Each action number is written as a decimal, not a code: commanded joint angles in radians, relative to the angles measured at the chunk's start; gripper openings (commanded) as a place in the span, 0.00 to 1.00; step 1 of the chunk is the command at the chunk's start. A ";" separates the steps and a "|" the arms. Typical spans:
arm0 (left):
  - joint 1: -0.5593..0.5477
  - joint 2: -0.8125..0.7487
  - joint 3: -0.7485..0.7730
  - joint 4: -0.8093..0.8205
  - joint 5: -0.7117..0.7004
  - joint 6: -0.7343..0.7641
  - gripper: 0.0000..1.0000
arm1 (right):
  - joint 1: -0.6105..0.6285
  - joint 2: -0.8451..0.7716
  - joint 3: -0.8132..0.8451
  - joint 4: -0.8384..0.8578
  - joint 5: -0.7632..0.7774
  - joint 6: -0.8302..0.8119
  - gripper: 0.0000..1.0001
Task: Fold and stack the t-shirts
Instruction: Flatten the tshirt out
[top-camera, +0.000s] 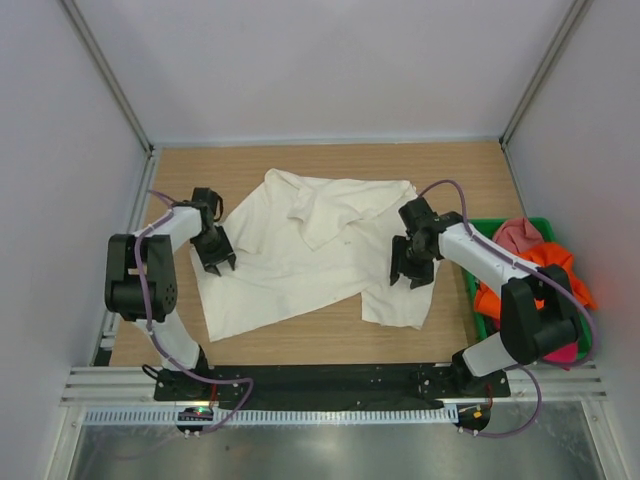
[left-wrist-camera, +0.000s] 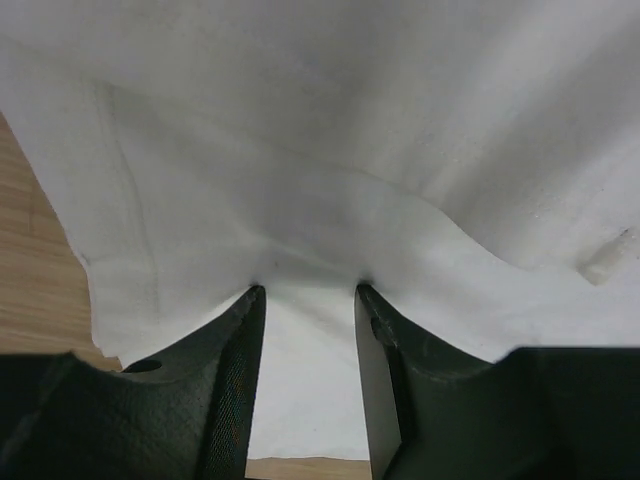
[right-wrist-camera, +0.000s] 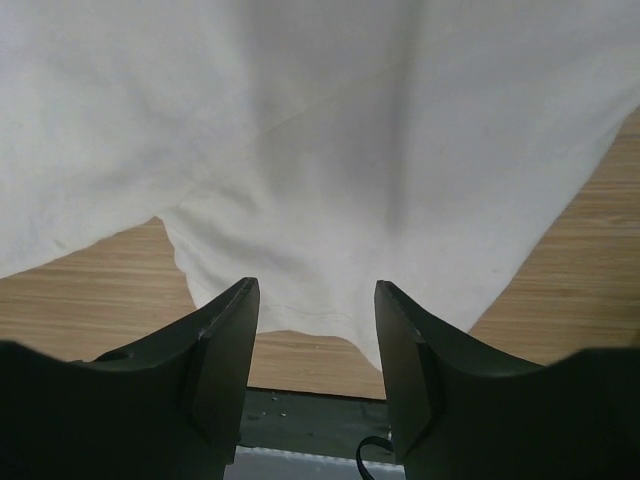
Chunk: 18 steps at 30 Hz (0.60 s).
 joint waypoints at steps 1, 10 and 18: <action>0.098 0.070 0.058 0.047 -0.040 0.059 0.42 | -0.037 -0.031 0.026 -0.041 0.025 0.008 0.57; 0.012 -0.280 0.094 -0.074 -0.085 0.066 0.61 | -0.114 -0.180 -0.093 -0.099 0.046 0.040 0.54; -0.190 -0.556 -0.150 -0.077 0.022 -0.038 0.56 | -0.114 -0.295 -0.239 -0.096 -0.018 0.120 0.27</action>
